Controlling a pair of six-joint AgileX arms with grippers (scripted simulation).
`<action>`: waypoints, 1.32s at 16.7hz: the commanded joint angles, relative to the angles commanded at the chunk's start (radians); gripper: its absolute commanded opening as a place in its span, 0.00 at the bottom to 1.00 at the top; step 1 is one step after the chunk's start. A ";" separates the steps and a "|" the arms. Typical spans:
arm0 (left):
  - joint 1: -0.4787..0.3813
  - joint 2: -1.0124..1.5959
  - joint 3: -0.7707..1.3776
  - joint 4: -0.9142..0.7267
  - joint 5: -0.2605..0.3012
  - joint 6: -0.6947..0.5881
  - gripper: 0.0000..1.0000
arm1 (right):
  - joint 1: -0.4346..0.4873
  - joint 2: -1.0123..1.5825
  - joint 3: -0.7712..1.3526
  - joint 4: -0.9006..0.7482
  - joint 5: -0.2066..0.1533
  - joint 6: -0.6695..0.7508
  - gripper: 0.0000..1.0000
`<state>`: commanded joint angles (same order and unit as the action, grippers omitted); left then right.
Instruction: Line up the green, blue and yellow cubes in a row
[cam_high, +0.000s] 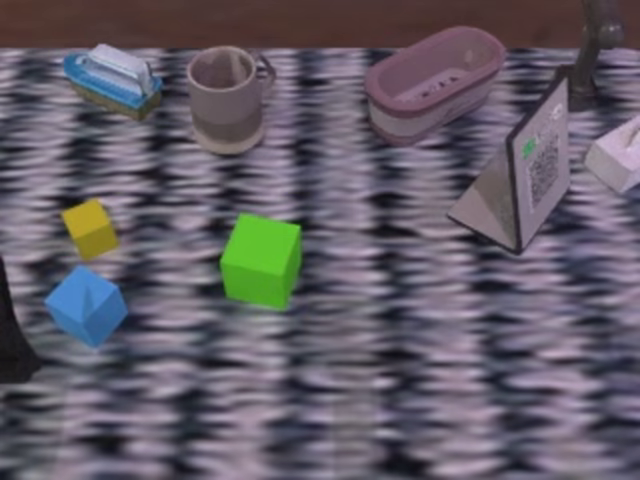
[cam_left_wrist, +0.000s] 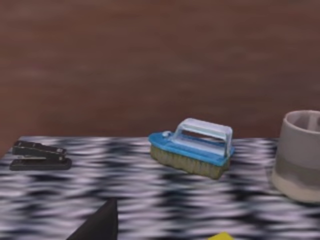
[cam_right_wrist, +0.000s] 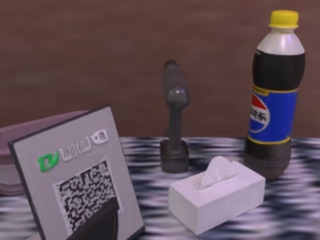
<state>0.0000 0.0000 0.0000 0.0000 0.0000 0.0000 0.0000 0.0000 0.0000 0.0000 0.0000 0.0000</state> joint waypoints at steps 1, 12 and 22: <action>0.000 0.000 0.000 0.000 0.000 0.000 1.00 | 0.000 0.000 0.000 0.000 0.000 0.000 1.00; -0.009 0.561 0.496 -0.307 -0.005 0.268 1.00 | 0.000 0.000 0.000 0.000 0.000 0.000 1.00; -0.045 1.670 1.349 -0.910 0.006 0.735 1.00 | 0.000 0.000 0.000 0.000 0.000 0.000 1.00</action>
<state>-0.0447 1.6700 1.3490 -0.9105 0.0060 0.7346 0.0000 0.0000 0.0000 0.0000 0.0000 0.0000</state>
